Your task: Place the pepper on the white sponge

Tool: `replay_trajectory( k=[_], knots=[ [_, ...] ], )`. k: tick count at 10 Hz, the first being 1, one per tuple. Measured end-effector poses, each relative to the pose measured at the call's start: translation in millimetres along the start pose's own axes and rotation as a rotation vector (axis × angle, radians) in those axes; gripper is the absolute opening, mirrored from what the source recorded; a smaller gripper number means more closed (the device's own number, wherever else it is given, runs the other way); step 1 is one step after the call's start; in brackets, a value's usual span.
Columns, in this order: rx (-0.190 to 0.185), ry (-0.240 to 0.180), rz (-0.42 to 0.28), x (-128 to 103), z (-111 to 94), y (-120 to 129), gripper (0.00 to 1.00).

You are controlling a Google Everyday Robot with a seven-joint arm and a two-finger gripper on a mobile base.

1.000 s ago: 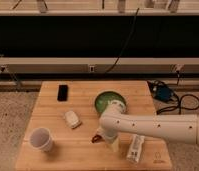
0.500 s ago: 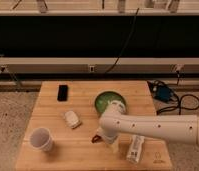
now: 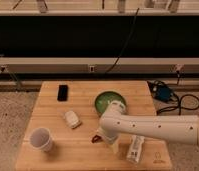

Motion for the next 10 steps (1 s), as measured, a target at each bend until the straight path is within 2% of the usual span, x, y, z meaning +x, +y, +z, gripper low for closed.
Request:
replay_trajectory(
  k=[10],
  knots=[
    [0.006,-0.012,-0.007,-3.9,1.8,-0.3,0.8]
  ],
)
